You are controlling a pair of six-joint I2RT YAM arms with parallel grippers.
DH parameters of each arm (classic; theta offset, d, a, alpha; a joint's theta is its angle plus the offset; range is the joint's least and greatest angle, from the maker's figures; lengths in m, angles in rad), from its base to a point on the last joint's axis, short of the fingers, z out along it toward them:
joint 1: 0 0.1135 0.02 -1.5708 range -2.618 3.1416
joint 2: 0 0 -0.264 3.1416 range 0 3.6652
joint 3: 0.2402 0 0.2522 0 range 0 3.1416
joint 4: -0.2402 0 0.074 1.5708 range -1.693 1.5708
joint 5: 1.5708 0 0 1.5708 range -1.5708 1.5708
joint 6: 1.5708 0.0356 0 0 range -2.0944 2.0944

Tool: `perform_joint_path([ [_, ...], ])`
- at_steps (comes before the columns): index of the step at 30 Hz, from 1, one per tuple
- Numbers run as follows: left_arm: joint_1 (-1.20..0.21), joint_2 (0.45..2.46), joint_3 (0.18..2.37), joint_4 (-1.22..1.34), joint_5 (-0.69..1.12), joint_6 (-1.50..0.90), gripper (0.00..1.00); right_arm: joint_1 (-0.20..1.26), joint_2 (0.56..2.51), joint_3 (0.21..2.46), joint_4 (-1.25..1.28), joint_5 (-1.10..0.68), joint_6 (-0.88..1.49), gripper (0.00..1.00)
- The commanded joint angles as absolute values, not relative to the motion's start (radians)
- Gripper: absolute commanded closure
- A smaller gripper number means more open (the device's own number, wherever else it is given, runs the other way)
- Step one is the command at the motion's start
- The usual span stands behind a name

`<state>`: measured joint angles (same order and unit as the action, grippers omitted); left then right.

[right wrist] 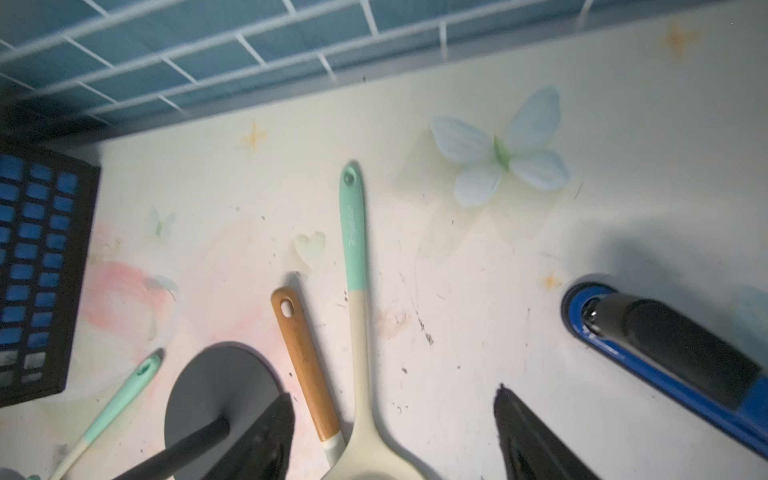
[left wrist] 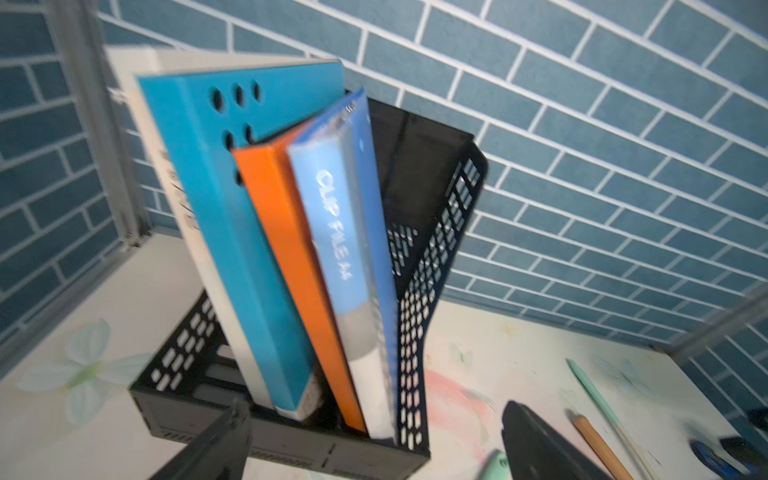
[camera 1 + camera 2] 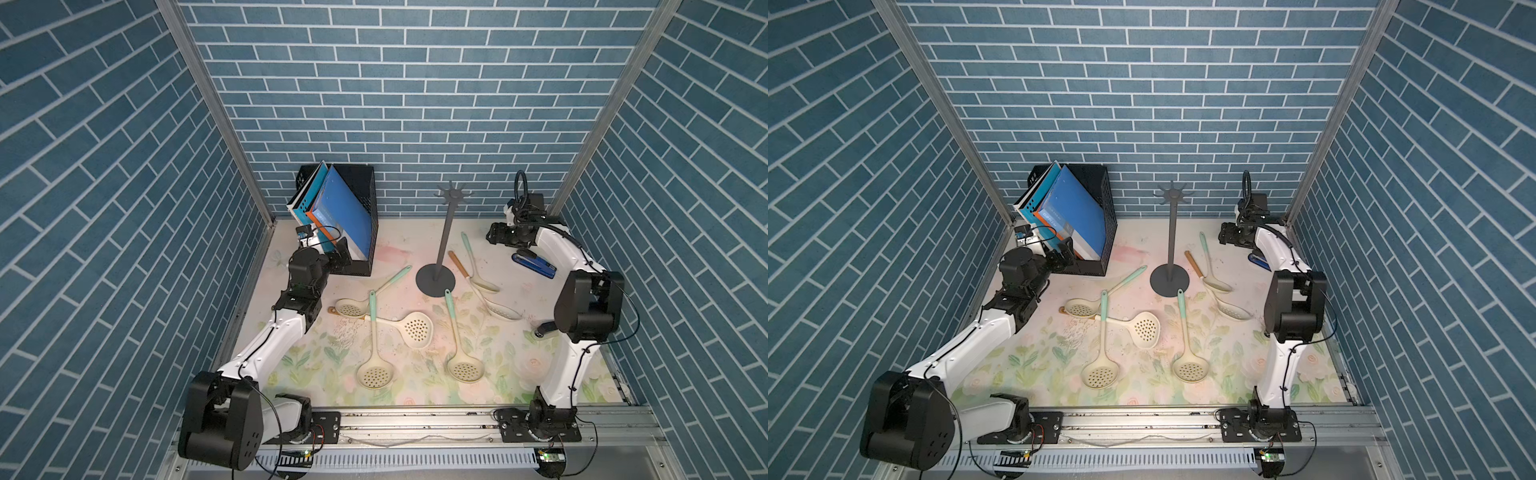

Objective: Hang the skimmer on the kitchen utensil rack
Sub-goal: Pick up the skimmer from the center of the board.

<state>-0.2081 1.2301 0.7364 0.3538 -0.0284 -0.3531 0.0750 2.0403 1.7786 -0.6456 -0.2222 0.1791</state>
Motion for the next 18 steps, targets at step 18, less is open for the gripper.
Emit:
perform_joint_path([
  [18, -0.252, 1.253, 0.694, 0.392, 0.121, -0.408, 0.00, 0.172, 2.322, 1.955, -0.858, -0.217, 0.202, 0.46],
])
